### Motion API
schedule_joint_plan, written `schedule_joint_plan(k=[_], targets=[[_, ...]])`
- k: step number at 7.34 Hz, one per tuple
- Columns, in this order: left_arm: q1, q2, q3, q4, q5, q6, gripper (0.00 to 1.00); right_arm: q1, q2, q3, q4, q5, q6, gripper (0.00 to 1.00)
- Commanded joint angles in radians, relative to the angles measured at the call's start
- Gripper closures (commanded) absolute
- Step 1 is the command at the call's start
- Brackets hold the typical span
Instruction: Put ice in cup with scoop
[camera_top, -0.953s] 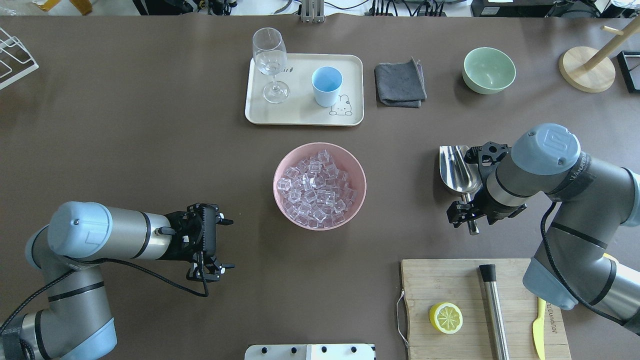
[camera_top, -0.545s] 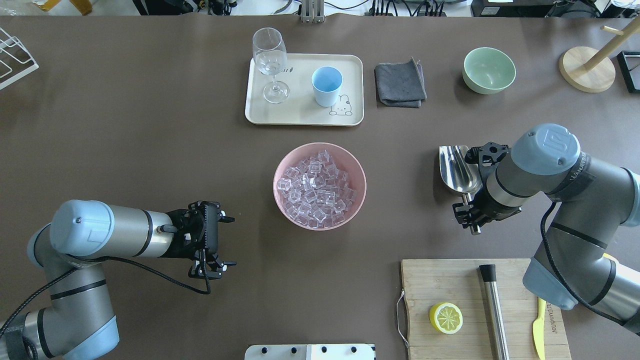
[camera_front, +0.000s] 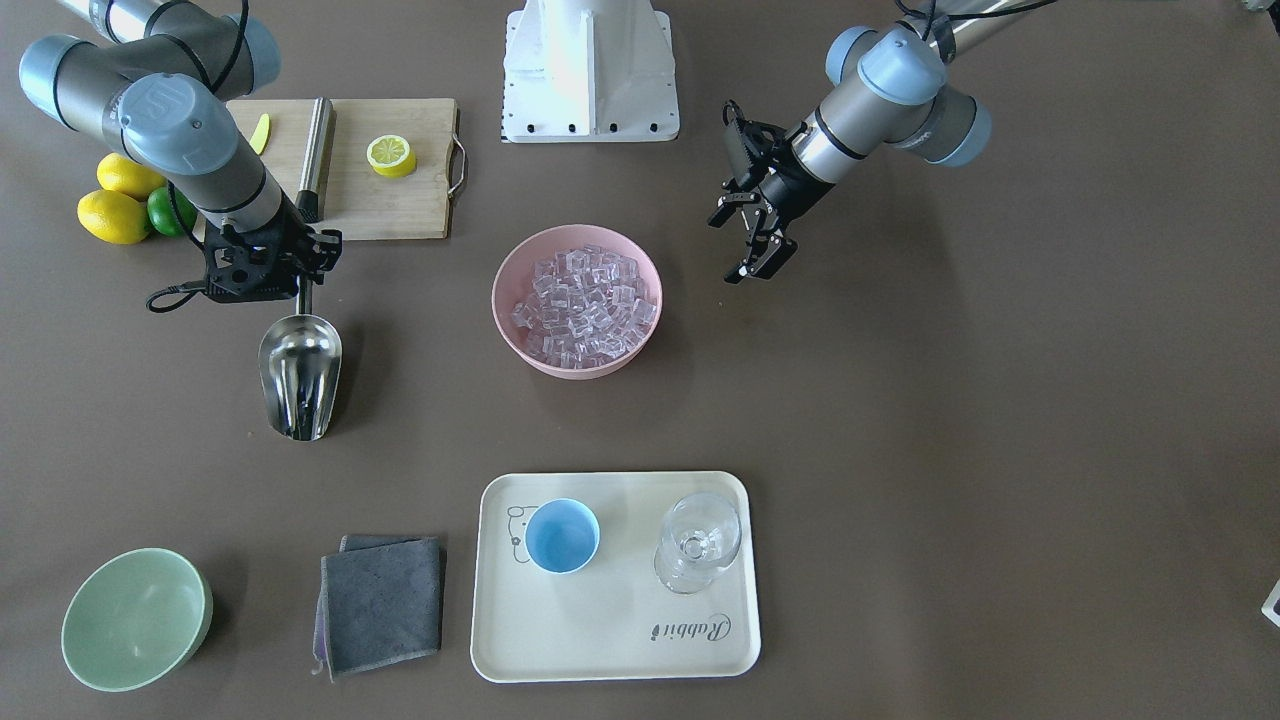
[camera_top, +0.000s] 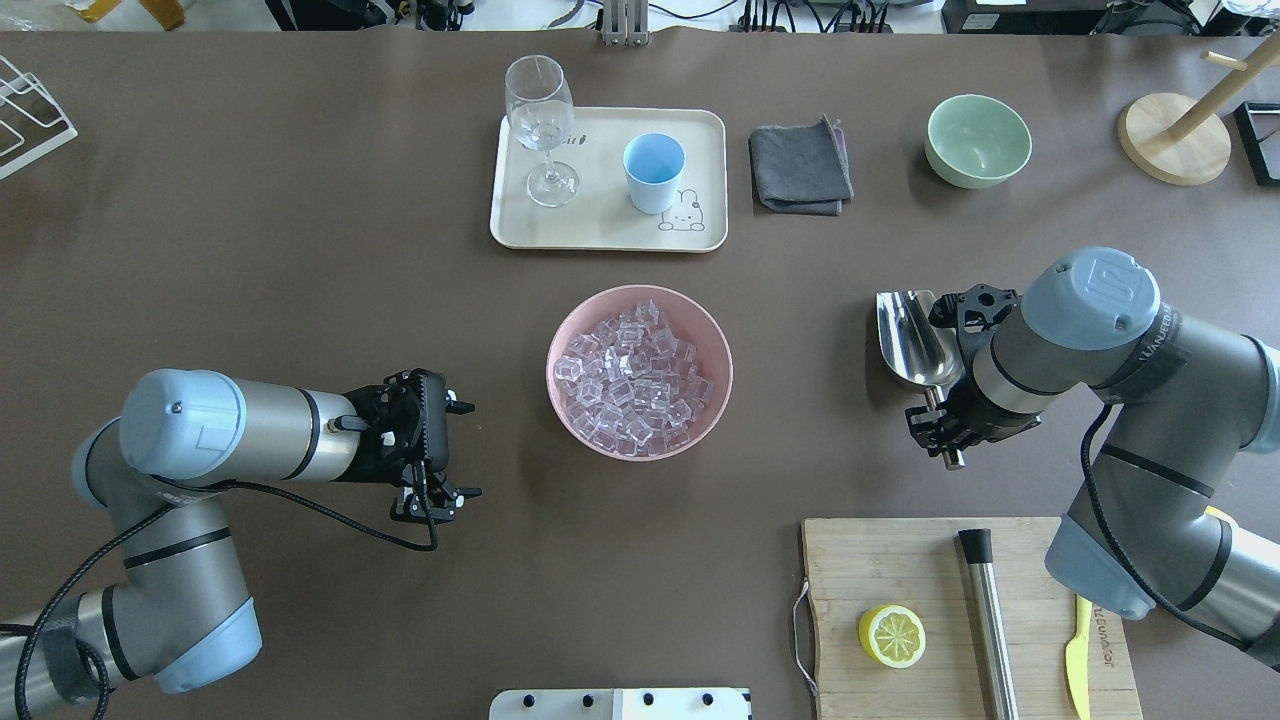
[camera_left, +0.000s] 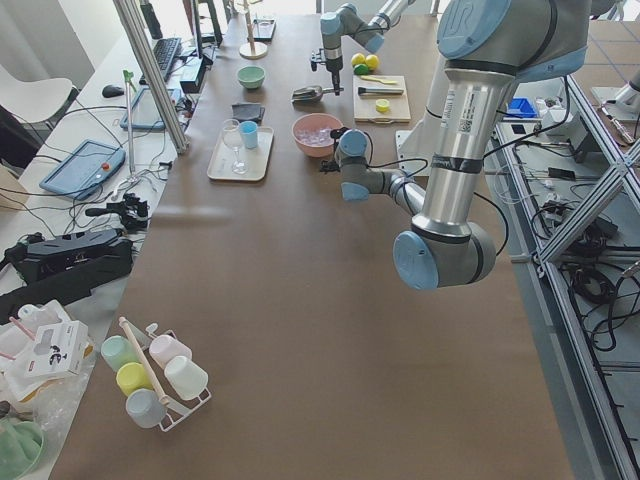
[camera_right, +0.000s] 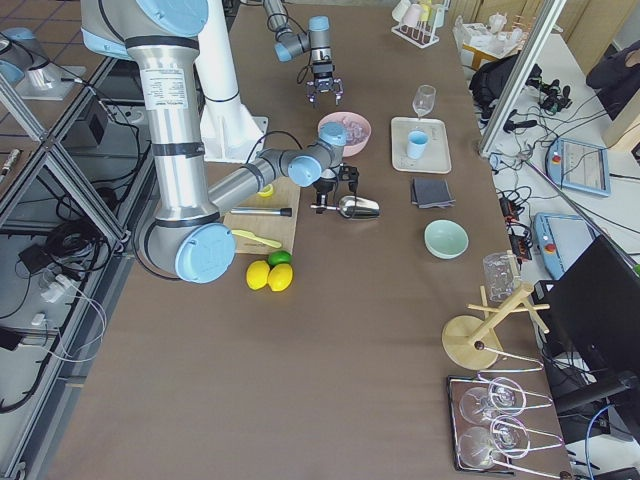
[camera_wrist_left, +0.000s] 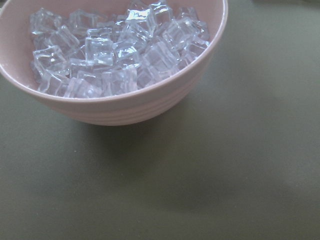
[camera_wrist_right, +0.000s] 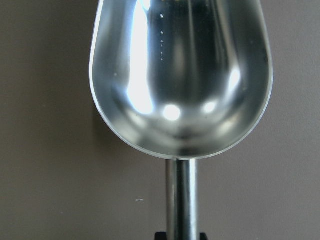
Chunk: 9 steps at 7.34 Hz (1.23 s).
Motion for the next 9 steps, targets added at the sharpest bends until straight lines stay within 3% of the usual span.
schedule_joint_plan(k=[1, 3, 5, 6, 7, 9], targets=[[-0.001, -0.056, 0.048, 0.004, 0.01, 0.0, 0.02, 0.0, 0.001, 0.018, -0.003, 0.003, -0.011, 1.0], [-0.001, -0.082, 0.048, 0.042, 0.016, 0.0, 0.02, 0.04, -0.016, 0.097, -0.017, 0.001, -0.037, 1.0], [-0.004, -0.082, 0.048, 0.038, 0.021, 0.0, 0.02, 0.121, 0.013, 0.163, -0.124, -0.04, -0.111, 1.0], [-0.003, -0.084, 0.048, 0.027, 0.021, 0.001, 0.02, 0.188, 0.022, 0.177, -0.176, -0.038, -0.252, 1.0], [-0.003, -0.084, 0.049, 0.015, 0.023, 0.001, 0.02, 0.269, 0.024, 0.161, -0.219, -0.008, -0.547, 1.0], [-0.001, -0.087, 0.057, -0.002, 0.023, 0.001, 0.02, 0.29, 0.03, 0.174, -0.233, 0.006, -0.626, 1.0]])
